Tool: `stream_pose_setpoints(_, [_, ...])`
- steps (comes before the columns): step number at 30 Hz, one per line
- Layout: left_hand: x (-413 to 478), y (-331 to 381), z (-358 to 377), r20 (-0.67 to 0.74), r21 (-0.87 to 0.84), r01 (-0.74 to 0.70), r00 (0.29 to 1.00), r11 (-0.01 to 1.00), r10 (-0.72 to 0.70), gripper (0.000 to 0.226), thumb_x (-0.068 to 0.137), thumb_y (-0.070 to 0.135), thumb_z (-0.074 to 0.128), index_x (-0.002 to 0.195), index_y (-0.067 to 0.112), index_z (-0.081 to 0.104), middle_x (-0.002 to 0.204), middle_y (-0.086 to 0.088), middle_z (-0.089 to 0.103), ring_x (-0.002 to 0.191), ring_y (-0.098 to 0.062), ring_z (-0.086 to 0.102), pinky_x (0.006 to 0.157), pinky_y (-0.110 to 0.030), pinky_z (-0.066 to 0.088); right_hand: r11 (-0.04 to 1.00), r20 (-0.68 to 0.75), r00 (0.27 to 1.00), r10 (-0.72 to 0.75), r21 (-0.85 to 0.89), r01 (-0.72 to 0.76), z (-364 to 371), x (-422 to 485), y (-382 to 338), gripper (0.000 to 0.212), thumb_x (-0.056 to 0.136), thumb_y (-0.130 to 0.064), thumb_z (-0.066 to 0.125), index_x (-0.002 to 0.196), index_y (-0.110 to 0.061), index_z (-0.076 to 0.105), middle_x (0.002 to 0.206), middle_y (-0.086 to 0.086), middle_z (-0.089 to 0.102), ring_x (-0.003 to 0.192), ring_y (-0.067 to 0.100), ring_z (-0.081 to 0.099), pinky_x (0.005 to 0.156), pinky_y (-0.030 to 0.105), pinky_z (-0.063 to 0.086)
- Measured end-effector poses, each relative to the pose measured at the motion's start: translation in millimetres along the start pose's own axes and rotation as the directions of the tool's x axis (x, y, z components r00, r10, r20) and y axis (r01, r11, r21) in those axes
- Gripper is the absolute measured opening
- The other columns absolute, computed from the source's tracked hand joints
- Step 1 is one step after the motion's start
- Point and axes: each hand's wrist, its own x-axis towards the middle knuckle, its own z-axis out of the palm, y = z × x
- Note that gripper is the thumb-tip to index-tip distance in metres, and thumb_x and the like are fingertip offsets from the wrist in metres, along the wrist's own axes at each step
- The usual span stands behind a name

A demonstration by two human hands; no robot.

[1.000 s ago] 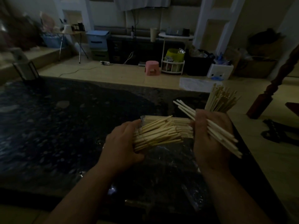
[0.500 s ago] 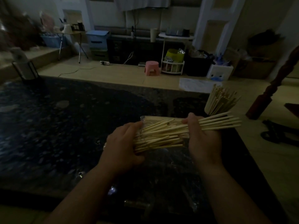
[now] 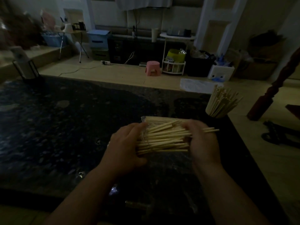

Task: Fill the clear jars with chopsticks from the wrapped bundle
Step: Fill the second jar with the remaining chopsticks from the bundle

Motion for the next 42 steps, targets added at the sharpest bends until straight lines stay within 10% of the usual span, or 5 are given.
stream_pose_setpoints(7, [1,-2,-2,-0.011,-0.009,0.013,1.0,1.0,-0.013,0.105,0.054,0.039,0.083,0.146,0.034,0.032,0.144,0.007,0.04,0.128,-0.017,0.039,0.106,-0.039,0.031,0.999,-0.053,0.997,-0.048,-0.024,0.047,-3,0,-6,0.015,0.092,-0.027,0.062,0.106,-0.027,0.062,0.106,0.002,0.066,0.086,0.017,0.066,0.065,0.034,0.055])
stream_pose_setpoints(13, [0,-3,1,0.003,0.032,-0.021,1.0,0.999,0.021,0.105,0.056,0.042,0.083,0.147,0.035,0.03,0.145,0.007,0.039,0.13,-0.017,0.037,0.103,-0.036,0.027,0.947,0.313,0.95,-0.011,-0.303,0.111,3,-9,-5,0.035,0.103,-0.035,0.035,0.127,-0.029,0.059,0.132,-0.016,0.044,0.128,0.003,0.038,0.104,0.013,0.031])
stream_pose_setpoints(24, [1,-1,1,-0.02,0.006,0.018,1.0,1.0,-0.018,0.103,0.059,0.039,0.082,0.147,0.036,0.03,0.145,0.008,0.039,0.131,-0.016,0.035,0.105,-0.038,0.028,0.984,0.13,0.99,-0.047,-0.162,0.068,1,-5,-4,0.021,0.102,-0.025,0.044,0.106,-0.03,0.064,0.103,-0.009,0.064,0.086,0.004,0.061,0.059,0.009,0.045])
stream_pose_setpoints(34, [6,-8,-3,-0.14,-0.089,0.145,0.978,0.985,-0.157,0.103,0.053,0.042,0.084,0.144,0.03,0.037,0.137,0.002,0.049,0.123,-0.022,0.046,0.103,-0.047,0.04,0.918,0.084,0.996,0.018,-0.396,0.017,-13,2,7,0.016,0.095,-0.015,0.05,0.087,-0.021,0.062,0.087,0.0,0.065,0.076,0.012,0.06,0.066,0.031,0.05])
stream_pose_setpoints(42, [8,-13,-5,-0.189,-0.162,0.234,0.946,0.959,-0.263,0.103,0.053,0.037,0.087,0.143,0.029,0.037,0.132,0.0,0.05,0.118,-0.023,0.05,0.098,-0.049,0.044,0.668,0.522,0.664,0.535,-0.743,0.045,-17,-12,18,0.021,0.093,-0.007,0.047,0.079,-0.012,0.062,0.073,0.006,0.069,0.065,0.019,0.067,0.054,0.024,0.051])
